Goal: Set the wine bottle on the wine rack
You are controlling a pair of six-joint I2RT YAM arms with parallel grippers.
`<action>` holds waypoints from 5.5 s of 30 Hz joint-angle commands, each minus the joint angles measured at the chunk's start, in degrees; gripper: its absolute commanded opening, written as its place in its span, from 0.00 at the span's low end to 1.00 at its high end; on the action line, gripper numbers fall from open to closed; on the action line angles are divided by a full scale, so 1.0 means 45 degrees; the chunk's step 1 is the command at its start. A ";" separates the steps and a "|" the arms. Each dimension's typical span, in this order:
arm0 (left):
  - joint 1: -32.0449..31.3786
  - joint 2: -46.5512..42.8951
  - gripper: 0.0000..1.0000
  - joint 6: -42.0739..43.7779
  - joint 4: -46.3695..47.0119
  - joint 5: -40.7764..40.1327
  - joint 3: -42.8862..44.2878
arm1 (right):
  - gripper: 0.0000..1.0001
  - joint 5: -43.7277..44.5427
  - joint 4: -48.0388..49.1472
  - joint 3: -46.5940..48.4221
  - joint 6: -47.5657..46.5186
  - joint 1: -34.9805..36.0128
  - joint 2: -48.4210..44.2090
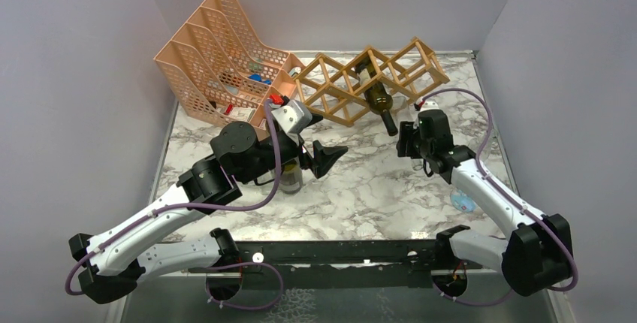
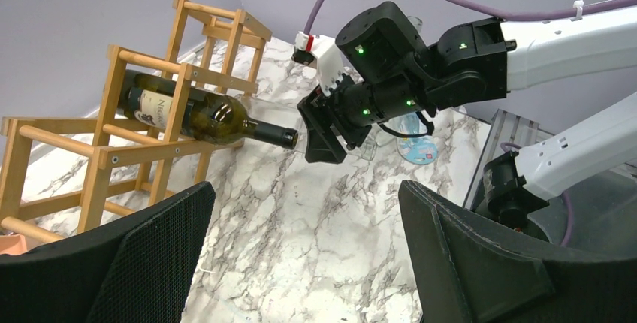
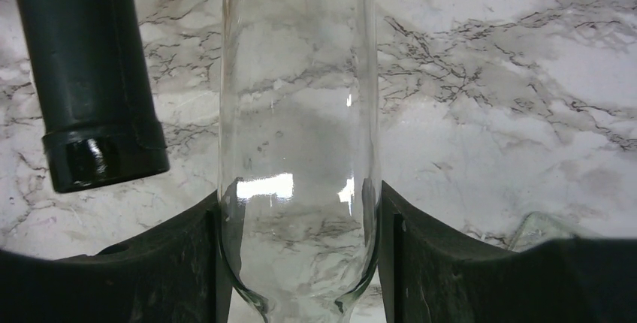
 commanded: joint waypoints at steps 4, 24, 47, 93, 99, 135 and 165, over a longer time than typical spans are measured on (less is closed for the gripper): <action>0.0022 0.0048 0.99 0.0063 -0.0095 -0.0059 0.0295 | 0.01 -0.0390 0.1598 0.0570 -0.0975 -0.0430 0.0389; 0.0013 0.0087 0.99 -0.0281 -0.0266 0.0073 0.0622 | 0.01 -0.2967 0.4005 0.1552 -0.1703 -0.1467 0.3040; 0.0013 0.0270 0.99 -0.0480 -0.0446 -0.0139 0.0906 | 0.02 -0.2317 0.7171 0.1639 -0.1301 -0.1464 0.4999; 0.0011 -0.0054 0.99 -0.0505 -0.0707 -0.0381 0.0694 | 0.80 -0.2175 0.5444 0.1881 0.0661 -0.1465 0.4353; 0.0013 -0.0096 0.99 -0.0462 -0.0699 -0.0466 0.0562 | 0.80 -0.1905 0.3671 0.1265 0.1134 -0.1467 0.3284; 0.0018 0.0013 0.99 -0.0423 -0.0717 -0.0710 0.0539 | 0.77 -0.2006 0.3289 0.2180 0.0191 -0.1467 0.4634; 0.0013 -0.0510 0.99 0.0688 -0.0905 -0.2099 -0.0051 | 0.85 0.7654 -0.5737 0.5952 0.1231 -0.1472 -0.2150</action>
